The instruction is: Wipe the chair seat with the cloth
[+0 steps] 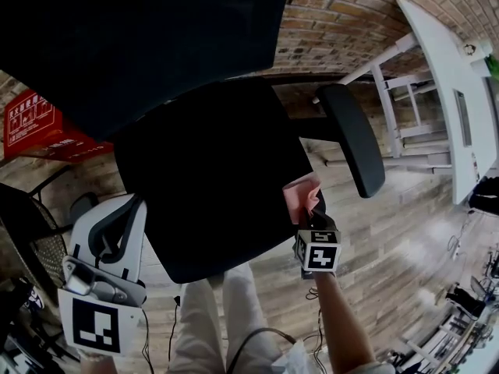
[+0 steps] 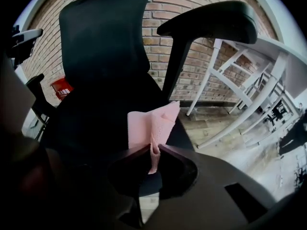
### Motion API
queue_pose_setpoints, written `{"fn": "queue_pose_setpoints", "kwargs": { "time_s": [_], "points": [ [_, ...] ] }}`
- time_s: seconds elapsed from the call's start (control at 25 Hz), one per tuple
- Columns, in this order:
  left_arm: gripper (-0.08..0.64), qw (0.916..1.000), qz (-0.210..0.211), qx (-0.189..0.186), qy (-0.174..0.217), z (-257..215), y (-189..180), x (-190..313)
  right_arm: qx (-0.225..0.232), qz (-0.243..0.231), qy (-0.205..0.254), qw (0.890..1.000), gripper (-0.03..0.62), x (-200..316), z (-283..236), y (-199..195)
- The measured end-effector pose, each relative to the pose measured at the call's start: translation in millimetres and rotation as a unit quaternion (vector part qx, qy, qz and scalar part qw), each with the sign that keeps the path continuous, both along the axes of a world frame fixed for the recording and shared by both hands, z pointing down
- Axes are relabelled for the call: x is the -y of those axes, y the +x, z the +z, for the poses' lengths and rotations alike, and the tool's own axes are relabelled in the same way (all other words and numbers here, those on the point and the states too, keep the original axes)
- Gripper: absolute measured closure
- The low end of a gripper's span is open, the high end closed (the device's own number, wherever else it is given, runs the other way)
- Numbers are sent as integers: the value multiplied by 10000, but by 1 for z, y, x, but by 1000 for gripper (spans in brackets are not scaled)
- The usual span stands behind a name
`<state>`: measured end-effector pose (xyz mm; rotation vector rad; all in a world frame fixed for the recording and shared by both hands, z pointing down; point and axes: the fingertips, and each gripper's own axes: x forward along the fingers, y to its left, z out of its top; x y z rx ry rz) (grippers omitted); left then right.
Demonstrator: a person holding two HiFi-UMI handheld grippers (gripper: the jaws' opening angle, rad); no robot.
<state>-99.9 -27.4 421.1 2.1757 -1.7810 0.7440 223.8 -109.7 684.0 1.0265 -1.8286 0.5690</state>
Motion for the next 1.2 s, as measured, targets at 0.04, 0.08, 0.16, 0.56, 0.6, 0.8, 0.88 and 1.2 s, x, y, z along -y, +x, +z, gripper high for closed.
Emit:
{"fn": "queue_pose_setpoints", "kwargs": {
  "time_s": [0.04, 0.08, 0.16, 0.56, 0.6, 0.8, 0.88, 1.2],
  "points": [
    [541, 10000, -21, -6, 15, 0, -2, -1, 45, 32, -42, 10000, 538, -7, 1, -4],
    [541, 10000, -40, -13, 30, -1, -5, -3, 94, 67, -84, 9999, 538, -14, 3, -9],
    [541, 10000, -50, -18, 69, -1, -8, -6, 201, 127, -177, 9996, 538, -31, 7, -19],
    [541, 9999, 77, 0, 98, 0, -16, -19, 591, -1151, -716, 9890, 538, -142, 19, -109],
    [541, 9999, 85, 2, 115, 0, -17, -20, 641, -1424, -773, 9847, 538, -157, 18, -122],
    [541, 9999, 10, -42, 149, 0, -24, -26, 943, -2407, -1030, 9605, 538, -223, 9, -173],
    [541, 9999, 6, -25, 135, 0, -27, -29, 994, -2614, -1093, 9539, 538, -243, 5, -185],
    [541, 9999, -18, -52, 142, 4, -31, -28, 1065, -3522, -1342, 9201, 538, -309, -3, -209]
  ]
}}
